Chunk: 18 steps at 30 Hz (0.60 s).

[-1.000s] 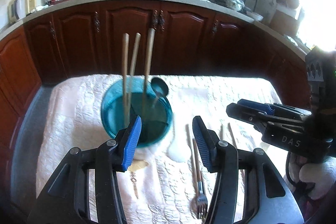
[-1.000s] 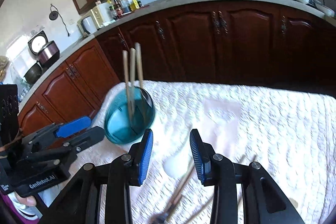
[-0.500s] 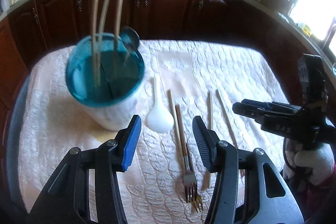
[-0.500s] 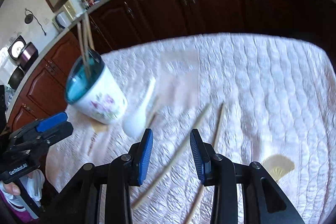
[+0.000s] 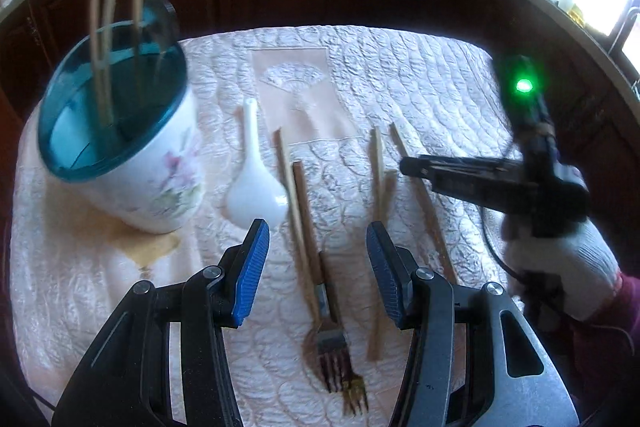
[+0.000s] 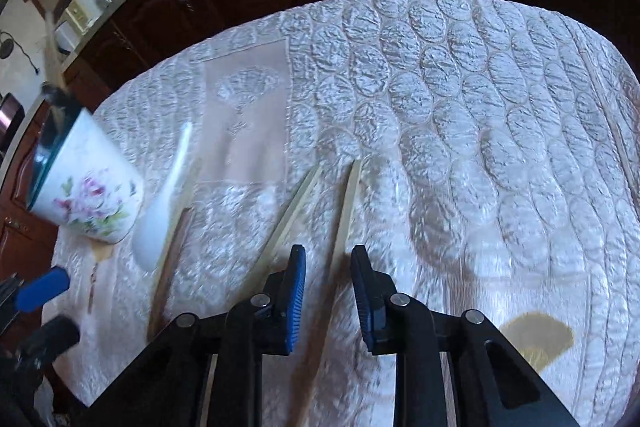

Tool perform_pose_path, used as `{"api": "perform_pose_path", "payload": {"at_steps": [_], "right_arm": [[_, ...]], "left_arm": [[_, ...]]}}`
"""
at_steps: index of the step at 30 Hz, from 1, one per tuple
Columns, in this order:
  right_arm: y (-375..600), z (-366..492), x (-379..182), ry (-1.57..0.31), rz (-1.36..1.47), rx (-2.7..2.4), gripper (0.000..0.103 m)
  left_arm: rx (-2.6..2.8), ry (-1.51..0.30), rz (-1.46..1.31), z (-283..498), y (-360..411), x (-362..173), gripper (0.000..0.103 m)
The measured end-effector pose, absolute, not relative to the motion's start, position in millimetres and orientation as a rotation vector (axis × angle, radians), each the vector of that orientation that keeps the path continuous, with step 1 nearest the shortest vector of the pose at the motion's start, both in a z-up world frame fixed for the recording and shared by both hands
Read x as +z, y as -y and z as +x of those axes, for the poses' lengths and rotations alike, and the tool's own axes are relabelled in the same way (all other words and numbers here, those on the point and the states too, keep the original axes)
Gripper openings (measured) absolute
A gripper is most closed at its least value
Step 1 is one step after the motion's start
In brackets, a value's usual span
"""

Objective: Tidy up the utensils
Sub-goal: 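Move the left tool back toward the chopsticks while the right tool follows, then grasp a wooden chopstick with the left tool while the right tool grasps another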

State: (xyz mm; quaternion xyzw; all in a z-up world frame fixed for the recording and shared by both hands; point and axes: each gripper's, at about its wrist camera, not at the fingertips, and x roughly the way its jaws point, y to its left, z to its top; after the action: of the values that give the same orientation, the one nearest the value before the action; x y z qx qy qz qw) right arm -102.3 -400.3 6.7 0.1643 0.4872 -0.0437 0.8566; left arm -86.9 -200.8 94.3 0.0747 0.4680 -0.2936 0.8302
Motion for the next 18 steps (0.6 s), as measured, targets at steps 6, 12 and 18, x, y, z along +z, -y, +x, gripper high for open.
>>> {"api": "perform_pose_path", "payload": {"at_steps": [6,12,18], "right_arm": [[415,-93,4,-1.025,0.389,-0.072,0.007],[436,-117,5,-1.028,0.417,-0.106,0.007],[453,-125,5,-1.045,0.452,-0.1,0.008]], "left_arm": [[-0.652,-1.016,0.189,-75,227,90,0.05],[-0.68,-1.044,0.216,-55,268,79,0.05],[-0.681,-1.106,0.244,-30,315,57,0.05]]}}
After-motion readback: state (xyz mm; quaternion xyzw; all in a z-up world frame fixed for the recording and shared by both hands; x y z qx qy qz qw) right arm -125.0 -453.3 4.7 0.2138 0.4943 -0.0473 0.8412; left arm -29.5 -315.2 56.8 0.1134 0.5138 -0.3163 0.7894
